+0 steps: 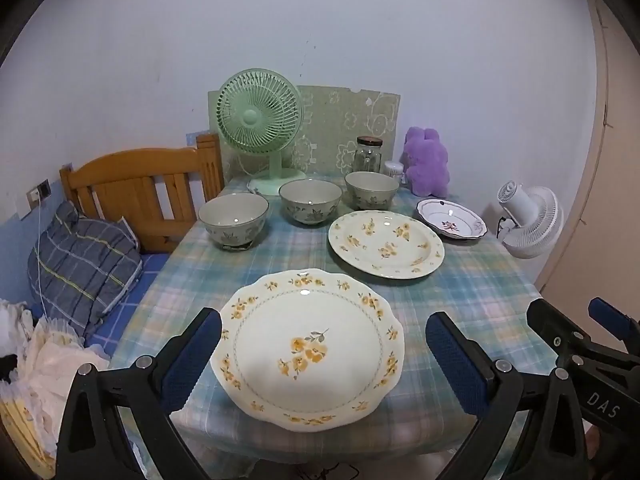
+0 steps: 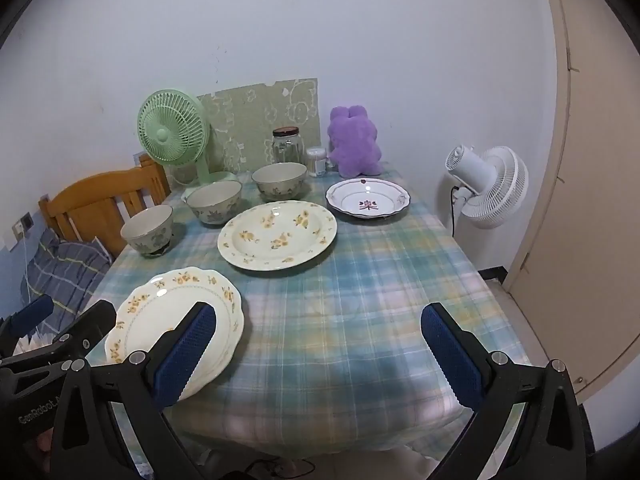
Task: Organize plates and bowls
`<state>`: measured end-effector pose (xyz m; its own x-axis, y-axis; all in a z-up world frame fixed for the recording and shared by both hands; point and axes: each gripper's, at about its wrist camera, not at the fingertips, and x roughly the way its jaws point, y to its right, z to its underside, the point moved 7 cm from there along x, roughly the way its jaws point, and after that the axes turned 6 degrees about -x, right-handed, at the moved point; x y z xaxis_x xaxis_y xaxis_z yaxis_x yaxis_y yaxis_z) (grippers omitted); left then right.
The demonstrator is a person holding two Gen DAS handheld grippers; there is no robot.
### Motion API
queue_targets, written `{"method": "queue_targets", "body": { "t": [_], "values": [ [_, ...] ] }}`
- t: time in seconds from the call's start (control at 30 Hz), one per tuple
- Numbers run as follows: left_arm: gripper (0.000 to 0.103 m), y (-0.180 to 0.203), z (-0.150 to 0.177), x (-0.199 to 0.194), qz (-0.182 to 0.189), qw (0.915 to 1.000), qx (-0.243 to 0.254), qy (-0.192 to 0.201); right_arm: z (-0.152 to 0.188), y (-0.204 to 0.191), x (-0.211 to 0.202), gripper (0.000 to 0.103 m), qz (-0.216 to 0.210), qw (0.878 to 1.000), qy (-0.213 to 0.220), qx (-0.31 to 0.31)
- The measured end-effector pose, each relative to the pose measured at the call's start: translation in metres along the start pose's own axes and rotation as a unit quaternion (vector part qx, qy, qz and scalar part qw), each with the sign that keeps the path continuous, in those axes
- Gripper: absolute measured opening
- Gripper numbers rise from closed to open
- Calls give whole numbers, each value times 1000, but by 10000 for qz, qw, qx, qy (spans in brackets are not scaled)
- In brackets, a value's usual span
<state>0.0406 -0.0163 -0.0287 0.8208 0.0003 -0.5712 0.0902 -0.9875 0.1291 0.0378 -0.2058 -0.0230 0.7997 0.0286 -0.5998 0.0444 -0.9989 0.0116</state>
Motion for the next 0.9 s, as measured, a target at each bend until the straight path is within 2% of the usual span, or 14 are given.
{"method": "queue_targets", "body": {
  "t": [0.9],
  "values": [
    [102,6,3,-7,-164,9997,117,117,2,9,-1,103,105,9999,77,-99]
  ]
}}
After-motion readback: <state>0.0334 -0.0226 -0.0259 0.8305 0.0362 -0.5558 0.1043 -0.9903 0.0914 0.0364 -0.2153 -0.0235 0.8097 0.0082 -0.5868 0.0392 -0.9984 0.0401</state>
